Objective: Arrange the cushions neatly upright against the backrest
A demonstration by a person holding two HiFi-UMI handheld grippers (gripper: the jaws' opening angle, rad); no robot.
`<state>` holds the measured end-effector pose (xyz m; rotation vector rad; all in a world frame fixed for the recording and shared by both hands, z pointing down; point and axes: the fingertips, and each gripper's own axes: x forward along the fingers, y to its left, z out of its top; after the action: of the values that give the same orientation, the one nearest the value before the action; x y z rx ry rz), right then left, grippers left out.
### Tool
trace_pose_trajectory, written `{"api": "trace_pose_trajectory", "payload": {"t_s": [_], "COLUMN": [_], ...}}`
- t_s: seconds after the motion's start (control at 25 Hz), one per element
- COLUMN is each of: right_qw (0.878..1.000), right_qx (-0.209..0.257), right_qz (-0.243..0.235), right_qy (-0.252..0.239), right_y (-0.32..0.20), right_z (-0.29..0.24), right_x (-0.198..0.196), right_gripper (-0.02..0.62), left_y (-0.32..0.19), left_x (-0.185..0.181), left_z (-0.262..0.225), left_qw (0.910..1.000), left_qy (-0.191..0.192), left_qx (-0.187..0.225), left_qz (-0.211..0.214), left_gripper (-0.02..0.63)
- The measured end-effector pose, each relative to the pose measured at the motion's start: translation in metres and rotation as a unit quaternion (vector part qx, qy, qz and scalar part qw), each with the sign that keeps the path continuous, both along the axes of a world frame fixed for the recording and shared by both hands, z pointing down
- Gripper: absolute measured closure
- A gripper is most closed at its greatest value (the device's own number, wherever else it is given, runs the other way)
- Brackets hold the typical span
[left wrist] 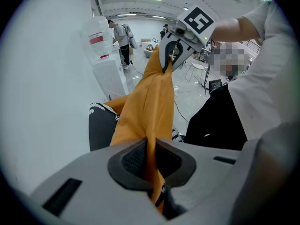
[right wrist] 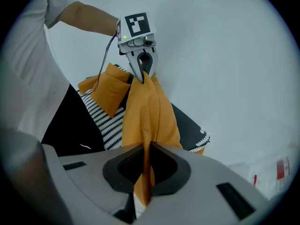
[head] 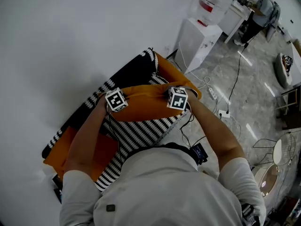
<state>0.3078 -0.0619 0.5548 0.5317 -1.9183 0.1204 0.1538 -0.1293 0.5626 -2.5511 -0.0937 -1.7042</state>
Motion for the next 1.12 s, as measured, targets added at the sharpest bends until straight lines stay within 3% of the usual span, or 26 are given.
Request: {"api": "trace_pose_trajectory", "payload": {"t_s": [0.32,0.68,1.12], "right_qw": [1.000,0.998,0.989], "right_qx": [-0.005,-0.033,-0.077], "right_qz": [-0.006,-0.052,-0.125], "right_qy": [0.002,-0.006,-0.009], "right_y": [-0.047,-0.108,-0.203], "right_z": [0.011,0.047,0.109], "right_x": [0.012,0.036,0.073], "right_gripper": [0.558,0.558,0.558], "left_y": [-0.040,-0.090,-0.157], "left_x": [0.010,0.028,0.056], "left_z": [0.007,0.037,0.097], "left_qw": [0.9999,0.9971,0.9841], "left_qy": [-0.001,-0.015,-0.028], "left_qx": [-0.007,-0.031,-0.076], "left_qz": [-0.015,-0.068,-0.158], "left_gripper": [0.580,0.580,0.580]}}
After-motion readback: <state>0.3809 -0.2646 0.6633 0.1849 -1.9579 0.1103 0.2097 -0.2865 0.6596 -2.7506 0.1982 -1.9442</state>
